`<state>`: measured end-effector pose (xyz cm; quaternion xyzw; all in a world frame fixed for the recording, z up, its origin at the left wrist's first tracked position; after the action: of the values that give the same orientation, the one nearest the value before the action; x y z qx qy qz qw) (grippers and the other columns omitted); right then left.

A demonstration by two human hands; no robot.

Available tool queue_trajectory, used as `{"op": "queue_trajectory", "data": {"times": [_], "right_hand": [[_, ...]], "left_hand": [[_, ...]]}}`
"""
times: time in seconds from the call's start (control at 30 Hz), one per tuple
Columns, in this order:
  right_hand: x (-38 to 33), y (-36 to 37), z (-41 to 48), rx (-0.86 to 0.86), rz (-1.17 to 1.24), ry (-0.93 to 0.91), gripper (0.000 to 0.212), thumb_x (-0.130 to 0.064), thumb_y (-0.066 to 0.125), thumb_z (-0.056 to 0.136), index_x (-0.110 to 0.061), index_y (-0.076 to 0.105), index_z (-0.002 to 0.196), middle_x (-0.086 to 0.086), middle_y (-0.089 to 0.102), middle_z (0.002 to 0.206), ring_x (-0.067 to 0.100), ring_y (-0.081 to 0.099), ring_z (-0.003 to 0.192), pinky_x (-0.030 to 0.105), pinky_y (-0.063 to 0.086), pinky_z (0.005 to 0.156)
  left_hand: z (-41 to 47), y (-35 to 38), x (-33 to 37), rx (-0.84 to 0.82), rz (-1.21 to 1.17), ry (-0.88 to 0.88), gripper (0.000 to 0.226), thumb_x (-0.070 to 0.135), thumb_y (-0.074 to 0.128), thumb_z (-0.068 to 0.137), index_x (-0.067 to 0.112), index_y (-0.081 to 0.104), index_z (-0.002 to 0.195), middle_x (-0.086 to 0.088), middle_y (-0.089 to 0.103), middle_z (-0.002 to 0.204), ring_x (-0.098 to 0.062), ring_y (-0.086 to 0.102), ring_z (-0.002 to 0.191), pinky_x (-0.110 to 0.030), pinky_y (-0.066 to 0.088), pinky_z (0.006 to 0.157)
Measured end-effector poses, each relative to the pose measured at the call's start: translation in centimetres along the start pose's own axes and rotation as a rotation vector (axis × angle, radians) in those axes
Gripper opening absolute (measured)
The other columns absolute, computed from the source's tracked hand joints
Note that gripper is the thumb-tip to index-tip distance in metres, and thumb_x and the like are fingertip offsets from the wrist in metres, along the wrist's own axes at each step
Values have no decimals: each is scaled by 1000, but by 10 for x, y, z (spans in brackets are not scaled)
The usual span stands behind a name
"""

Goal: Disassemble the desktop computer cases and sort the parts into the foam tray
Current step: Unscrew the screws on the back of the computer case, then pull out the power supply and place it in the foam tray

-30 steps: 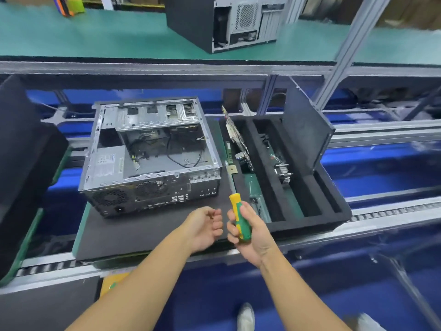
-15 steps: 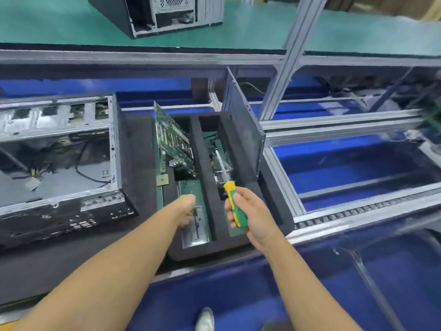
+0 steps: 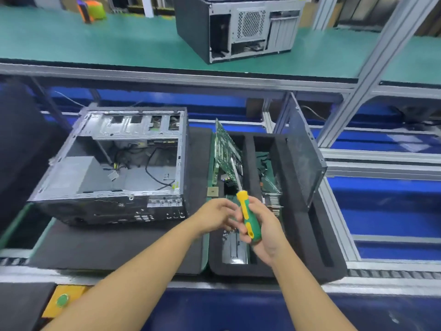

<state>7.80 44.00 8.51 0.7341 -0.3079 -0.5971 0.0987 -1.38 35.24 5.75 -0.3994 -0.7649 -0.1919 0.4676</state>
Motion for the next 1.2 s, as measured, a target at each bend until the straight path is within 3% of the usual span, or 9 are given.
{"op": "queue_trajectory", "data": {"times": [0.07,0.17,0.33,0.47,0.57,0.67,0.77,0.9,1.2], "right_hand": [[10,31,11,-91,74,43,16,-22,50,94,-13,63,98,11,56,78,15,44,50,22,29,36],[23,76,26,-194,122,97,15,-24,52,93,-11,54,99,10,55,77,14,43,49,22,27,36],[44,154,53,-261,4,119,22,-26,59,92,-9,54,106,8,57,81,16,47,54,25,36,41],[61,226,83,-286,-124,101,8,-11,51,100,-11,51,108,7,63,82,20,58,62,31,51,57],[73,271,113,-251,-231,134,18,2,47,97,-12,48,107,7,64,76,24,59,58,36,53,60],[80,305,151,-159,-514,95,17,0,50,93,-15,45,98,10,56,68,22,54,51,38,47,59],[90,329,190,-112,-827,53,15,-22,61,94,-19,47,98,6,56,65,18,54,45,33,45,51],[118,337,223,-129,-988,128,44,-53,77,77,-28,54,105,2,61,77,12,52,44,20,34,37],[152,331,250,-250,-813,197,50,-43,86,75,-22,56,109,4,70,84,11,58,57,30,51,55]], "left_hand": [[-29,-21,5,-31,50,57,31,-13,41,91,5,63,103,-12,68,95,-23,67,87,-48,54,93],[-74,-72,10,15,73,141,33,-10,45,90,11,67,103,4,71,90,-10,69,84,-33,57,82],[-141,-208,24,397,159,349,43,-8,46,92,27,69,86,12,75,83,-1,67,75,-22,52,71],[-168,-312,21,456,718,409,29,17,66,85,36,67,107,14,64,121,1,56,113,-30,44,100],[-159,-366,-21,258,1284,133,88,51,78,73,35,38,150,5,21,163,-16,18,151,-44,25,120],[-151,-387,-61,188,1452,39,123,63,81,64,42,3,157,6,-9,167,-18,-8,154,-50,5,123],[-145,-383,-75,342,1557,174,126,64,80,65,37,-1,157,-1,-3,167,-25,0,153,-50,9,121],[-140,-379,-84,440,1601,204,119,56,78,74,20,2,159,-8,0,168,-34,1,154,-55,11,121],[-154,-373,-87,515,1644,297,106,42,88,65,7,37,151,-14,35,159,-40,36,144,-53,43,105]]}}
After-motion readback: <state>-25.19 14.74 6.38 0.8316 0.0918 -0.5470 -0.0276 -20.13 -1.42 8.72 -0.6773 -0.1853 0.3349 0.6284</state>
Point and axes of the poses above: each hand's wrist, its own z-axis towards the middle knuckle, its own y-axis out of the palm, x = y × z, the point moved 6 cm from there along z, towards the middle knuckle
